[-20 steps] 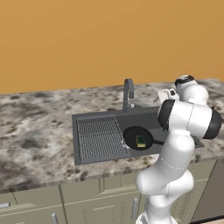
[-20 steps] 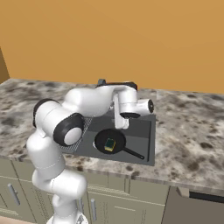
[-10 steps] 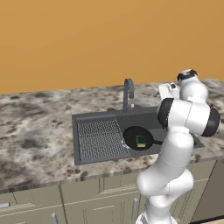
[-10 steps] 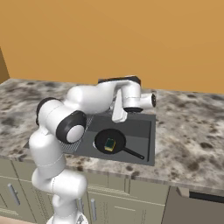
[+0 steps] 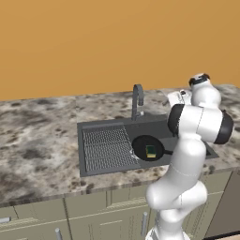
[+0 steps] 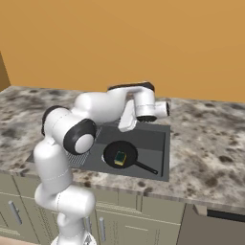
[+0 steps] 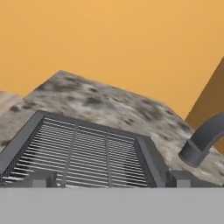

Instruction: Pick the pan and sponge and place them into the sink. Then turn on the water.

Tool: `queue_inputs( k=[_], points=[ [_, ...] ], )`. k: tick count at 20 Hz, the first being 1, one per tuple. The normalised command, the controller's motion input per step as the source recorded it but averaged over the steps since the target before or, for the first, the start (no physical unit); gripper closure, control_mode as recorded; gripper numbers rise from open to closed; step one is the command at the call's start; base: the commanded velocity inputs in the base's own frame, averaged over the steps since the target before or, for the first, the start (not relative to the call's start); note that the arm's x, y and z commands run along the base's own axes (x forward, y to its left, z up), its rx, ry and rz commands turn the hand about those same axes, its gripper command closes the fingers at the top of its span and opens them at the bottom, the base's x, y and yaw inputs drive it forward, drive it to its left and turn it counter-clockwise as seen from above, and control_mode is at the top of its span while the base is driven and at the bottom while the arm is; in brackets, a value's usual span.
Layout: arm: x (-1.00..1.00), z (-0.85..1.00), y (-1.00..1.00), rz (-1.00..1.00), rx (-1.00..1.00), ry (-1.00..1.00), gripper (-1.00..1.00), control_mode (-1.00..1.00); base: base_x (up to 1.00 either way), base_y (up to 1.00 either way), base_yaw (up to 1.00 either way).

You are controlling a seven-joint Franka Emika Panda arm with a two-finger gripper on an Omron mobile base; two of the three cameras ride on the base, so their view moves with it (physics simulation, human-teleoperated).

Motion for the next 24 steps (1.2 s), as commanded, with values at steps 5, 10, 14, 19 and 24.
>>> queue_inputs(
  k=[5, 10, 14, 19, 24],
  points=[
    [-0.08, 0.00, 0.00, 0.00, 0.25, 0.27, -1.00, -1.00, 0.00, 0.00, 0.00],
    [0.01, -0.24, 0.00, -0.03, 0.22, 0.08, -1.00, -1.00, 0.00, 0.00, 0.00],
    [0.24, -0.42, 0.01, -0.04, 0.14, 0.00, -1.00, -1.00, 0.00, 0.00, 0.00],
    [0.30, -0.35, 0.06, -0.04, 0.13, -0.03, -1.00, -1.00, 0.00, 0.00, 0.00],
    [0.52, 0.05, 0.01, -0.07, 0.11, 0.00, -1.00, -1.00, 0.00, 0.00, 0.00]
  ],
)
